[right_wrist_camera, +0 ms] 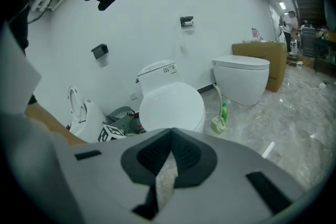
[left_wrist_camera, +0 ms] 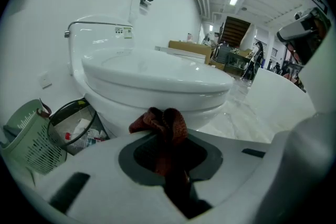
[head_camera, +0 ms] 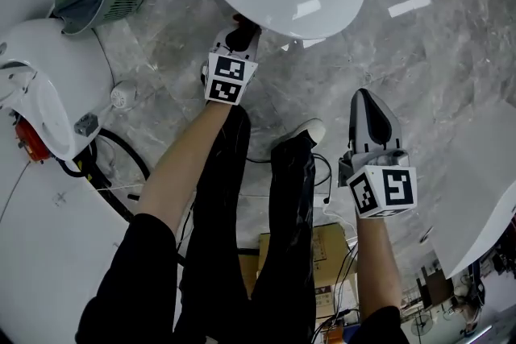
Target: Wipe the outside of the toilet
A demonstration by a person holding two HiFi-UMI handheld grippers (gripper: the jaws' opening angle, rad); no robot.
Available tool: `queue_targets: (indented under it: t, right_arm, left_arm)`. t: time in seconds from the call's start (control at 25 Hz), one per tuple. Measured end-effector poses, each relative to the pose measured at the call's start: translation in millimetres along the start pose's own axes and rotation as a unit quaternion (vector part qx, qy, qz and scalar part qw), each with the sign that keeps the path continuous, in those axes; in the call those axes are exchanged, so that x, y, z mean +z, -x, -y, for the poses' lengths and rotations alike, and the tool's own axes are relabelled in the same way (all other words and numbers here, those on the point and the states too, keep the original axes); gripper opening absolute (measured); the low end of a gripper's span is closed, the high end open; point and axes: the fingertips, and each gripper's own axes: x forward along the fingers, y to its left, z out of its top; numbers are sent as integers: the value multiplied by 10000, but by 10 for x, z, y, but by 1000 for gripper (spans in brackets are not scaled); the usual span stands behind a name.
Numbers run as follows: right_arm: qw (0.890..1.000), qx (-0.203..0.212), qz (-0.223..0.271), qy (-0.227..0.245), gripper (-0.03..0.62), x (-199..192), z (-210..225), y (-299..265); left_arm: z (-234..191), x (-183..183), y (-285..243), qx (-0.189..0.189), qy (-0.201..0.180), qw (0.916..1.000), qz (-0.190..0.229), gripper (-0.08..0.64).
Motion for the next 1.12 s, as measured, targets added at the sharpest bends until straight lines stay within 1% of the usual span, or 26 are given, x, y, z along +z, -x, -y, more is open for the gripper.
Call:
queue_targets:
  t: [0.16, 0.4, 0.64, 0.88, 1.0, 1.12]
  right_arm:
    - [10000, -13, 5, -23, 3, -61, 106, 132]
    - [9999, -91, 29, -112, 3, -139, 288, 299]
    - [9998, -127, -12, -132, 3, -209, 366, 421]
    - [9998, -163, -49, -70, 3, -224, 438, 461]
    - [9999, -126, -91, 19, 3, -237, 385, 441]
    - [9999, -31, -137, 78, 3, -205, 303, 373]
  left_arm:
    - [319, -40, -62, -77, 14, 10000, -28, 60]
    - [777, -98, -195, -327, -81, 9994, -87, 60]
    - [1218, -2, -359, -732, -214, 9970, -104, 60]
    - [1380, 70, -455, -862, -108, 9962, 18, 60]
    - [1391, 46, -436, -928, -128, 9956, 53, 60]
    - [1350, 65, -351, -986, -138, 9949, 188, 60]
